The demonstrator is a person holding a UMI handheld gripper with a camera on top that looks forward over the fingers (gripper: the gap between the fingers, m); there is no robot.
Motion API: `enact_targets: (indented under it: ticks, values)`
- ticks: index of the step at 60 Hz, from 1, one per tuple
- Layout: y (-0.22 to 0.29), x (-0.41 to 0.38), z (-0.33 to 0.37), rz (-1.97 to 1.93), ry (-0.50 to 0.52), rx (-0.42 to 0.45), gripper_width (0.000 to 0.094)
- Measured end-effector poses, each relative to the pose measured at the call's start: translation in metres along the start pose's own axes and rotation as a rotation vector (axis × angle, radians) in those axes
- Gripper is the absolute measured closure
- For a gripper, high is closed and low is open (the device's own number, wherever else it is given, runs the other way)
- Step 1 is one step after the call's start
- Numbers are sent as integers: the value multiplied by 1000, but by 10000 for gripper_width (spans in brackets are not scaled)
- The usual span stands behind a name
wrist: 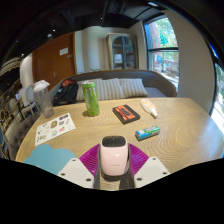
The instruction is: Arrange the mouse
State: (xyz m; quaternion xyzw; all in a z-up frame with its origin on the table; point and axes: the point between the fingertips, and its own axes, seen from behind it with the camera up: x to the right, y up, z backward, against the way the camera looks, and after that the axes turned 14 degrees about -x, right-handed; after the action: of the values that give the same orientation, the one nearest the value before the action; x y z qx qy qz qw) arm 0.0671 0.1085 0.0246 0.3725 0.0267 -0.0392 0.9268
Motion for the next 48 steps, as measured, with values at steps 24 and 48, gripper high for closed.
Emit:
enact_targets:
  ticks: [24,48]
  values:
    - [-54,-194,83,145,29,95,546]
    - [-104,-192,32,104,19,-58,426]
